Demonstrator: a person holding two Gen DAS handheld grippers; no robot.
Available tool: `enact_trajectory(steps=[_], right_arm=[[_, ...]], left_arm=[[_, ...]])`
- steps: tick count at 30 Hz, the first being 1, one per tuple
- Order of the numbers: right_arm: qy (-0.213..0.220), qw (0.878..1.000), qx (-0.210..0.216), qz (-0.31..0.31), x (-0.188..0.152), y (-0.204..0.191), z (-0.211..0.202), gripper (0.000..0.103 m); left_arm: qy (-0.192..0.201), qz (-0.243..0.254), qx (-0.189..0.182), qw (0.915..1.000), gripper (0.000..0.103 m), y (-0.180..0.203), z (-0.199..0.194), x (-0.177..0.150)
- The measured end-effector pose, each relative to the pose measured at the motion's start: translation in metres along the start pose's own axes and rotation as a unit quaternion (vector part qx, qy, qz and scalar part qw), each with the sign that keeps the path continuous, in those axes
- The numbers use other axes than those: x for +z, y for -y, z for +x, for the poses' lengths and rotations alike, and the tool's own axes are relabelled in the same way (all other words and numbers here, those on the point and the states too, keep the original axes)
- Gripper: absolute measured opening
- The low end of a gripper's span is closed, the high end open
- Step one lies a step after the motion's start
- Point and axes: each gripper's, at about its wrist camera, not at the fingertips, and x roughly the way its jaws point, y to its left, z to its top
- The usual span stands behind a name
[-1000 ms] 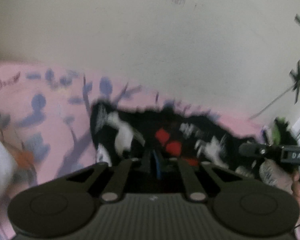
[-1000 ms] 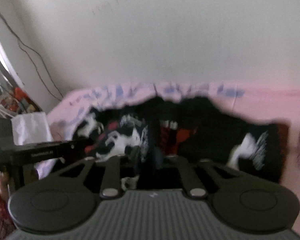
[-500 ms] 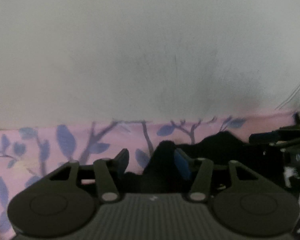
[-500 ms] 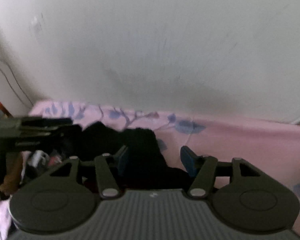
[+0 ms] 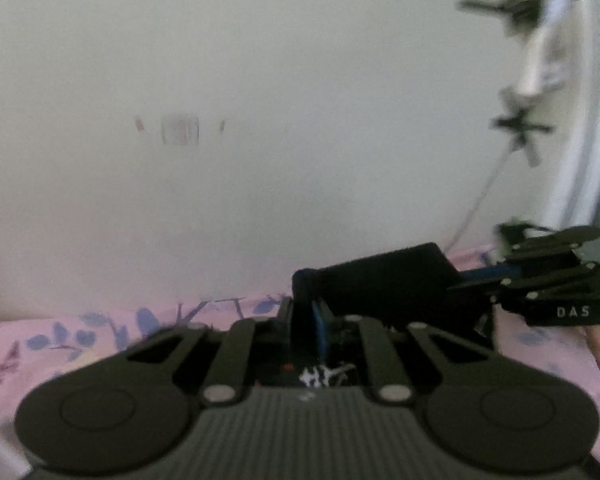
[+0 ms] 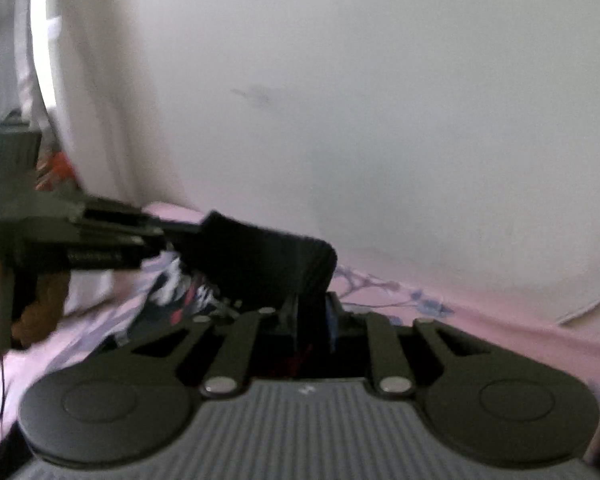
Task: Fold small clothes
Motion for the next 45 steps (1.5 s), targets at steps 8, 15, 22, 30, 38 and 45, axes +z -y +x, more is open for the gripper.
enact_trajectory(steps=[8,15,22,30,38,45], right_arm=[[-0.046,0.999,0.000,-0.029,-0.096,-0.071,-0.088,0.013],[-0.037,0.995,-0.012,0.096,-0.140,-0.035,-0.146,0.047],[0.011,0.968,-0.041,0.247,-0.141,0.023,-0.143,0.059],[-0.019,0.963,-0.043,0.264,-0.162,0.029,-0.091,0.008],[-0.013,0.963,-0.079,0.258,-0.166,0.024,-0.115,0.041],[0.077,0.960,-0.141,0.227,-0.134,-0.003,-0.259,0.045]], left_arm=[[-0.010,-0.002,-0.042,0.9991,0.017,0.059,-0.120,-0.107],[-0.011,-0.022,-0.039,0.9989,0.049,0.051,-0.173,-0.141],[-0.011,-0.126,0.075,0.9892,0.077,-0.024,-0.139,-0.110],[-0.088,-0.156,0.084,0.9803,0.014,-0.050,-0.049,-0.116],[-0.105,-0.121,0.119,0.9799,0.025,-0.032,-0.056,-0.116],[-0.071,-0.094,0.085,0.9895,0.040,-0.013,-0.159,-0.134]])
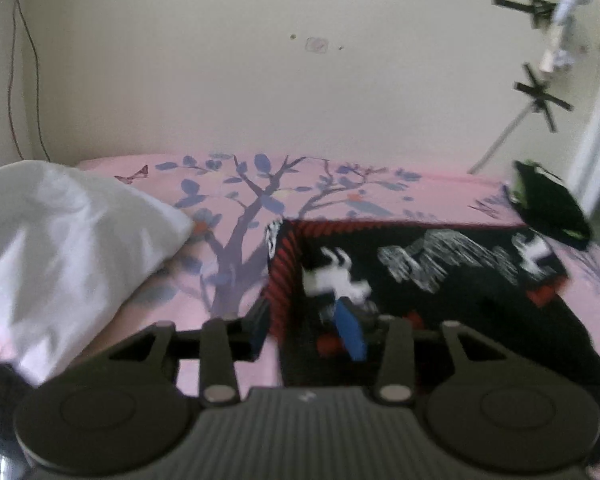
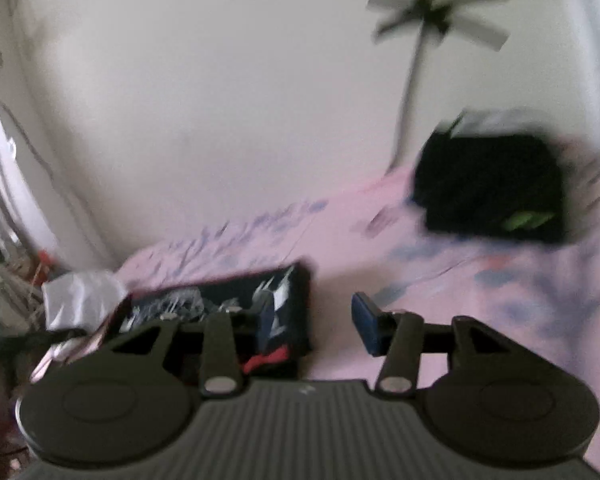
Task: Fold small clothes
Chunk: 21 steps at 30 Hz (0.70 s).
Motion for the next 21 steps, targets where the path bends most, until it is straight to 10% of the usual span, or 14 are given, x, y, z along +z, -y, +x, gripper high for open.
enact_trajectory(steps=[6,16,19,21], right_arm=[[0.052,0.995,-0.085,-0.024,0.027,0.010,-0.127,0.050],[-0.155,0.983,0.091,0.025,-0.097,-0.028,-0.060,0.049],[-0.192,0.973,0.124,0.044,-0.120,-0.037,-0.045,0.049],[-0.194,0.970,0.139,0.047,-0.126,-0.042,-0.041,0.050]], left_arm=[[-0.044,-0.001,-0.031,0.9986,0.050,0.006,-0.053,-0.046],[-0.114,-0.073,-0.090,0.9867,0.051,0.012,-0.055,-0.095],[-0.134,-0.075,-0.094,0.9837,0.006,0.018,-0.048,-0.105],[-0.127,-0.067,-0.086,0.9859,0.007,0.019,-0.053,-0.108]])
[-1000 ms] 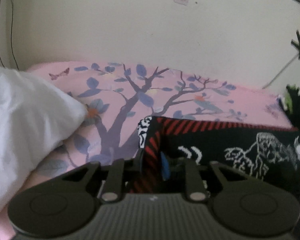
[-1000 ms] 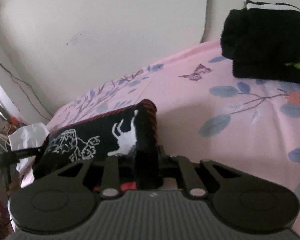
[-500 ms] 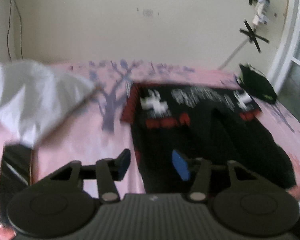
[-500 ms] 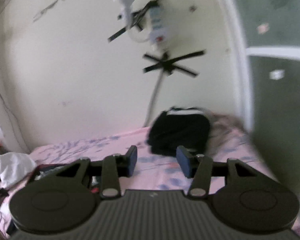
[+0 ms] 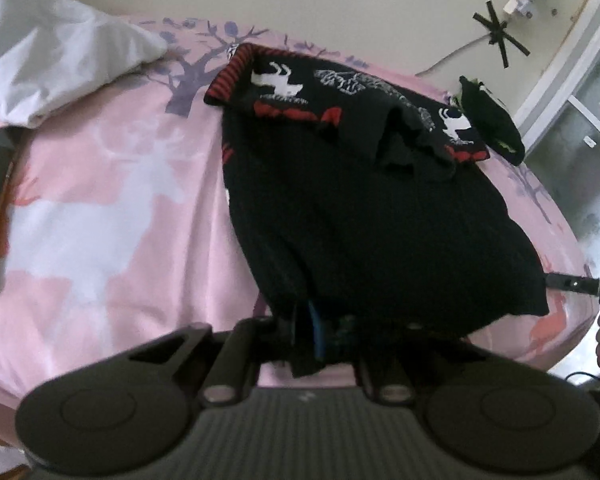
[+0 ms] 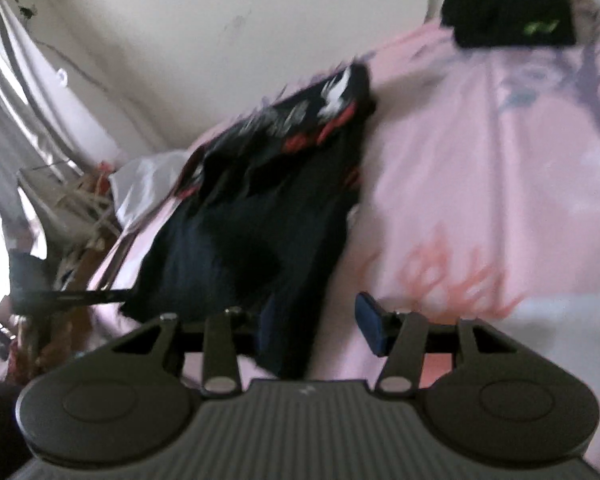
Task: Fold small clothes
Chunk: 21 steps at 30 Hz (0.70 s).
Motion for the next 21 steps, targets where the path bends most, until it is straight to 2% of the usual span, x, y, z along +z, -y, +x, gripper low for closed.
enact_trajectory(steps=[2,5,7,10,14,18,21], right_arm=[[-0.015,1.000,0.022,-0.002,-0.007,-0.010,0.005,0.048],[-0.038,0.999,0.026,-0.019,-0.014,-0.023,0.019,0.018],[-0.039,0.999,0.024,-0.022,-0.012,-0.024,0.019,0.008],[-0.029,0.999,0.034,-0.018,-0.001,-0.023,0.015,0.007],[0.007,0.999,0.048,-0.008,0.025,-0.024,0.002,0.007],[0.056,0.997,0.060,-0.005,0.069,-0.018,-0.007,0.006],[0.087,0.995,0.048,0.000,0.112,0.002,0.018,0.006]], left_arm=[[0.012,-0.001,0.019,0.9997,0.007,-0.005,-0.013,-0.002],[0.034,-0.037,0.032,0.9982,0.007,-0.028,-0.037,-0.006],[0.039,-0.058,0.023,0.9973,0.007,-0.037,-0.042,-0.008],[0.045,-0.060,0.013,0.9971,0.007,-0.033,-0.042,-0.003],[0.082,-0.073,-0.024,0.9937,0.007,-0.032,-0.057,0.014],[0.130,-0.082,-0.054,0.9866,0.007,-0.034,-0.069,0.058],[0.145,-0.071,-0.051,0.9856,0.007,-0.029,-0.053,0.111]])
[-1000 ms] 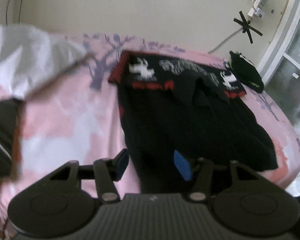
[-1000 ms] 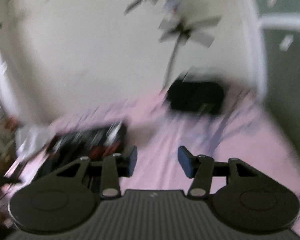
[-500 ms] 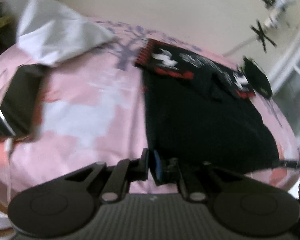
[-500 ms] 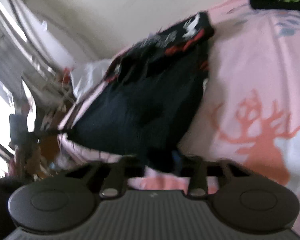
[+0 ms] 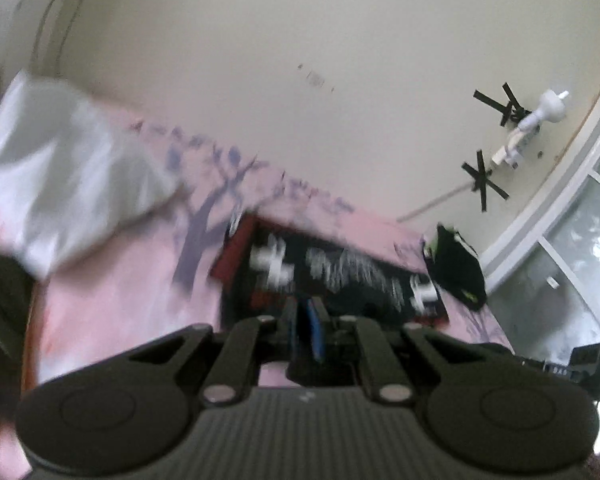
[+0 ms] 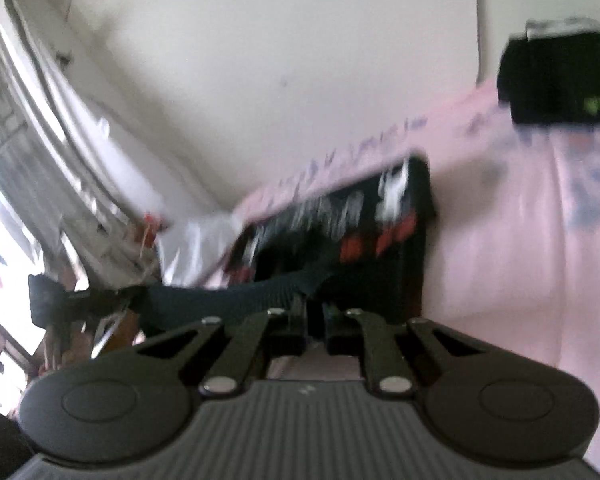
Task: Fold small clothes
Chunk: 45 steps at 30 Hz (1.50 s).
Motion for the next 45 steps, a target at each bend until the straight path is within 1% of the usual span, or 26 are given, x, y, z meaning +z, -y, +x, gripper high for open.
enact_trajectory(steps=[2,4,5,6,7,9,10,11,12,16,17,19,20,21,22,23,26,30,32,33,36,38,41,42,43,45], right_arm=[[0.017,0.999,-0.018,0.022,0.024,0.028,0.035,0.006],[0.038,0.997,-0.068,0.029,0.038,0.053,0.066,0.010],[0.047,0.992,-0.117,0.025,0.042,0.061,0.082,0.018],[0.046,0.986,-0.158,0.023,0.044,0.065,0.092,0.047],[0.046,0.984,-0.172,0.019,0.043,0.065,0.095,0.054],[0.053,0.988,-0.148,0.007,0.035,0.061,0.089,0.053],[0.057,0.988,-0.140,-0.003,0.031,0.055,0.084,0.054],[0.058,0.989,-0.138,-0.021,0.026,0.047,0.079,0.054],[0.057,0.988,-0.136,-0.037,0.023,0.042,0.078,0.054],[0.033,0.990,-0.109,-0.079,0.018,0.020,0.091,0.054],[0.025,0.991,-0.097,-0.087,0.016,0.014,0.098,0.053],[0.008,0.992,-0.073,-0.098,0.012,0.006,0.110,0.053],[-0.006,0.993,-0.056,-0.105,0.008,-0.001,0.118,0.053],[-0.021,0.993,-0.041,-0.113,0.005,-0.008,0.124,0.052],[-0.037,0.991,-0.025,-0.125,0.001,-0.014,0.132,0.050],[-0.053,0.989,-0.007,-0.138,-0.003,-0.022,0.141,0.050],[-0.085,0.984,0.029,-0.154,-0.009,-0.035,0.165,0.045],[-0.081,0.985,0.019,-0.154,-0.005,-0.036,0.194,0.042],[-0.080,0.987,-0.004,-0.139,-0.002,-0.028,0.203,0.020],[-0.081,0.988,-0.010,-0.129,-0.002,-0.024,0.206,0.005],[-0.087,0.992,-0.001,-0.088,-0.001,-0.010,0.203,0.001],[-0.085,0.993,-0.011,-0.084,-0.004,-0.009,0.194,0.001],[-0.061,0.992,-0.039,-0.102,-0.009,-0.007,0.172,0.003],[-0.045,0.992,-0.054,-0.106,-0.008,-0.005,0.162,0.010],[-0.031,0.992,-0.065,-0.107,-0.007,-0.002,0.153,0.027],[0.000,0.991,-0.086,-0.100,-0.002,0.003,0.136,0.044]], left_arm=[[0.000,-0.007,0.009,0.9999,0.007,0.002,0.032,0.025],[-0.006,-0.020,0.034,0.9992,0.012,0.000,0.076,0.046],[-0.014,-0.020,0.060,0.9979,0.026,-0.002,0.094,0.052],[-0.029,-0.026,0.099,0.9944,0.037,-0.006,0.114,0.055],[-0.040,-0.036,0.117,0.9916,0.037,-0.010,0.125,0.055],[-0.049,-0.041,0.102,0.9927,0.043,-0.018,0.130,0.049],[-0.044,-0.034,0.096,0.9939,0.047,-0.020,0.126,0.044],[-0.036,-0.024,0.100,0.9940,0.054,-0.019,0.123,0.040],[-0.031,-0.011,0.104,0.9941,0.056,-0.019,0.121,0.036],[-0.047,0.036,0.076,0.9953,0.055,-0.009,0.124,0.029],[-0.052,0.052,0.073,0.9946,0.052,-0.003,0.126,0.024],[-0.064,0.094,0.088,0.9896,0.050,0.011,0.133,0.013],[-0.070,0.111,0.100,0.9863,0.041,0.014,0.136,0.007],[-0.077,0.125,0.109,0.9831,0.019,0.017,0.139,0.002],[-0.084,0.133,0.116,0.9807,0.008,0.016,0.142,-0.002],[-0.085,0.135,0.120,0.9799,0.007,0.013,0.141,-0.006],[-0.064,0.113,0.111,0.9853,0.007,0.003,0.124,-0.009],[-0.027,0.066,0.111,0.9913,0.007,-0.011,0.089,-0.015],[-0.020,0.053,0.114,0.9918,0.007,-0.016,0.080,-0.021],[-0.021,0.052,0.122,0.9910,0.007,-0.016,0.081,-0.024],[-0.044,0.053,0.137,0.9882,0.012,-0.020,0.091,-0.029],[-0.040,0.051,0.133,0.9889,0.012,-0.018,0.090,-0.027],[-0.003,0.061,0.124,0.9904,0.012,-0.008,0.078,-0.018],[0.007,0.063,0.121,0.9906,0.012,-0.004,0.075,-0.014],[0.017,0.065,0.112,0.9914,0.012,0.000,0.073,-0.010],[0.023,0.073,0.087,0.9933,0.012,0.012,0.078,-0.004]])
